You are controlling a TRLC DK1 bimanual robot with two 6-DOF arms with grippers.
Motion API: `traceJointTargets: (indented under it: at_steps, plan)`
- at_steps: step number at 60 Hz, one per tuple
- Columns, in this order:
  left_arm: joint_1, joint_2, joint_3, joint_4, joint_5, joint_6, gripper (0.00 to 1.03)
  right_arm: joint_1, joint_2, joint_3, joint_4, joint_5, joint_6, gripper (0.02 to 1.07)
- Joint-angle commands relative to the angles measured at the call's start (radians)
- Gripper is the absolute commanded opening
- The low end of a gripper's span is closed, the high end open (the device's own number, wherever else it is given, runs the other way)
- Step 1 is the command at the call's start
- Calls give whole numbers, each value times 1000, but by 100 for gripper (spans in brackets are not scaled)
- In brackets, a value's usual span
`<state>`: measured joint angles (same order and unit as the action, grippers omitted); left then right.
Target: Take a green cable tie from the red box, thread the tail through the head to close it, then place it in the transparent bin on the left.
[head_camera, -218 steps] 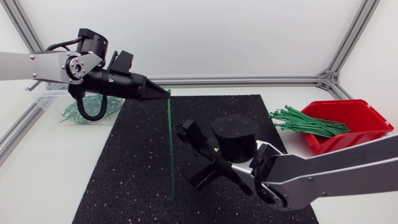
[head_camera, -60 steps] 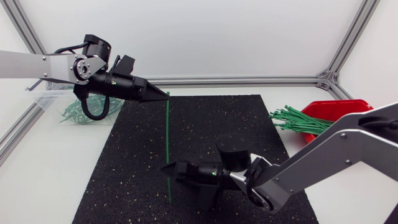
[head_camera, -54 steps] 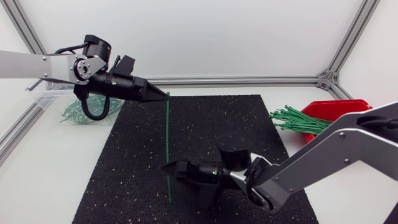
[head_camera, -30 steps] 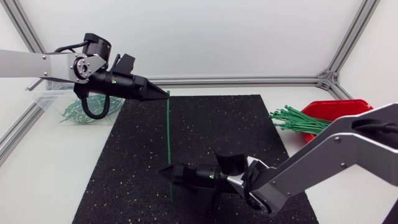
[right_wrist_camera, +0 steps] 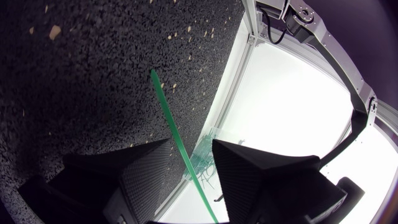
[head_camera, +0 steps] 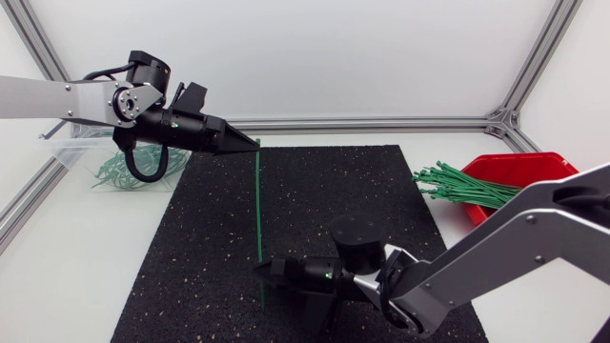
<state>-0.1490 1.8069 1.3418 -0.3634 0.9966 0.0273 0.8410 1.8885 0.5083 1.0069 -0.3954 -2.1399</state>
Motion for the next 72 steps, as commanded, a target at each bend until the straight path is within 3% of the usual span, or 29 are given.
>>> traceJointTargets:
  at_steps: [1,7,13,28,33,61,72]
  plan:
    - [-4,19,28,-9,8,14,4,15,-17,-22,10,3,-5,42]
    - [-4,19,26,-9,8,14,4,23,-16,-28,10,3,-6,41]
    - [-3,17,23,-9,8,14,4,36,-12,-25,10,7,-6,30]
    - [-1,14,23,-9,8,14,4,55,-22,-28,9,12,-6,26]
    - [-1,14,25,-11,10,14,4,67,-26,-28,9,20,-8,7]
    - [0,12,14,-11,8,23,4,58,-54,-2,-2,43,-5,7]
    - [3,-4,-6,-11,8,42,4,58,-100,13,-22,95,113,7]
